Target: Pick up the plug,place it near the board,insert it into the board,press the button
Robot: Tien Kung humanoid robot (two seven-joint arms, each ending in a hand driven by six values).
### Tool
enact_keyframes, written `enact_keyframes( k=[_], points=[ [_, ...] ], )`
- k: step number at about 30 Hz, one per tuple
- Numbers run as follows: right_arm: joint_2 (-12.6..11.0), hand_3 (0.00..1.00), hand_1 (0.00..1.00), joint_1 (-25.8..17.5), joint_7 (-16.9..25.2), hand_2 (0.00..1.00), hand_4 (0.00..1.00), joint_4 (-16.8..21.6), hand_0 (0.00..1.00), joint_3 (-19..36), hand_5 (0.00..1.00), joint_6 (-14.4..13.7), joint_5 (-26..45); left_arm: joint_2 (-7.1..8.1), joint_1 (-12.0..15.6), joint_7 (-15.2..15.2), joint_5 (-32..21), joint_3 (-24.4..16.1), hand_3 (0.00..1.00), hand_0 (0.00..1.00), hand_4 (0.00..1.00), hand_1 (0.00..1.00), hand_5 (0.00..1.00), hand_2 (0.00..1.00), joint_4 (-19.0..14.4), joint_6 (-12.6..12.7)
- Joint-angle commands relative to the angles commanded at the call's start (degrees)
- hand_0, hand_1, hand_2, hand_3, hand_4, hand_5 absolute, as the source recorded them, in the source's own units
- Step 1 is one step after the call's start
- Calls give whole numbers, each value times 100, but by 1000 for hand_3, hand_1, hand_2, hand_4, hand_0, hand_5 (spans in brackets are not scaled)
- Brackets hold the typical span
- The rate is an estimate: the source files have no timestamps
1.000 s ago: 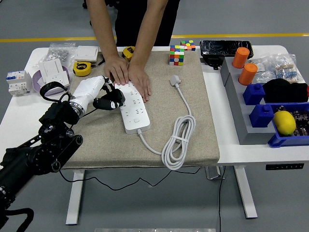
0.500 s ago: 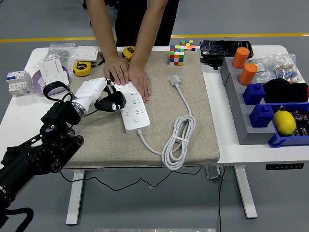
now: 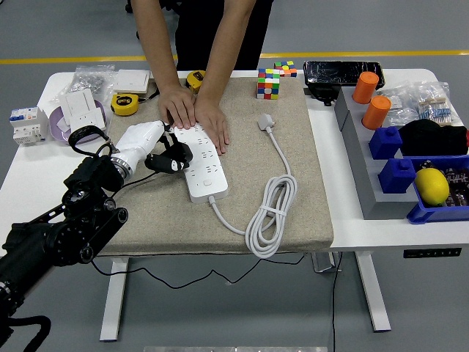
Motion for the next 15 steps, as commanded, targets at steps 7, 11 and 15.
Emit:
enact_keyframes(
  k=[7, 11, 15],
  points=[
    [-3, 537, 582, 7, 6, 615, 884, 0, 618, -22, 588, -2, 18, 38, -36, 9, 61, 63, 404, 737, 425, 618, 2, 419, 48, -22],
    [-3, 536, 582, -7, 0, 614, 884, 0, 619, -13, 589, 1, 2, 63, -44, 28, 125, 72, 409, 736, 429, 621, 2, 422, 80, -35],
    [-6, 536, 582, -12, -2, 614, 884, 0, 619, -12, 589, 0, 0, 84, -42, 47, 167, 95, 409, 736, 429, 621, 2, 422, 81, -56]
  ],
)
